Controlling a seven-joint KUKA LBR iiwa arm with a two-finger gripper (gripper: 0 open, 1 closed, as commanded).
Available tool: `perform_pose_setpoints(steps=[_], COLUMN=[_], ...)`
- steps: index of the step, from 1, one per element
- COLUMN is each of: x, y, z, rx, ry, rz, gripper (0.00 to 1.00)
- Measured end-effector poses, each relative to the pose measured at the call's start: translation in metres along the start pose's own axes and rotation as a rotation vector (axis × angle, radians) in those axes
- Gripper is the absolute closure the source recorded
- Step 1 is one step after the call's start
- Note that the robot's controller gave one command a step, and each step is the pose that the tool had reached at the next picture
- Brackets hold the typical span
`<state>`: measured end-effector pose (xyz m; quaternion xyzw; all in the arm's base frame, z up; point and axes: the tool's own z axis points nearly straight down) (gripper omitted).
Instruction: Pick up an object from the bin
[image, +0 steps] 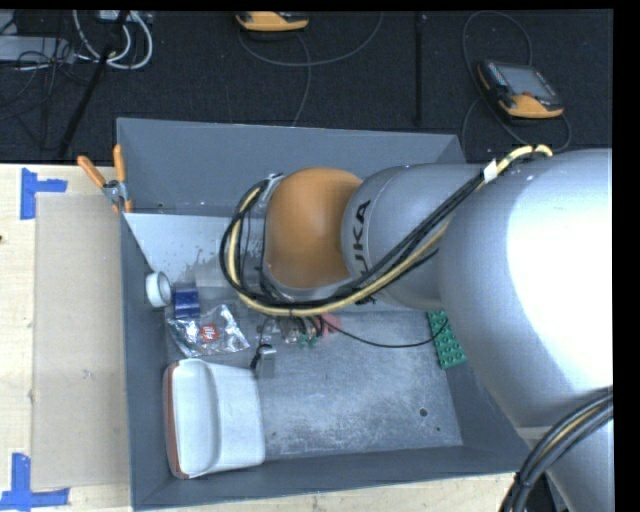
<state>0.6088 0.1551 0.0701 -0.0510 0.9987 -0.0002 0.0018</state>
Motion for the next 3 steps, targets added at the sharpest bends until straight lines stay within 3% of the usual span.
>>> perform_pose_setpoints(steps=[1, 2, 3], x=[-0.012, -0.012, 0.003], y=[0.051, 0.05, 0.034], z=[0.0, 0.0, -0.199], rx=[0.0, -0.001, -0.002], ry=[0.003, 0.002, -0.006], rz=[0.052, 0.056, 0.021], gripper=[0.0, 1.0, 1.0])
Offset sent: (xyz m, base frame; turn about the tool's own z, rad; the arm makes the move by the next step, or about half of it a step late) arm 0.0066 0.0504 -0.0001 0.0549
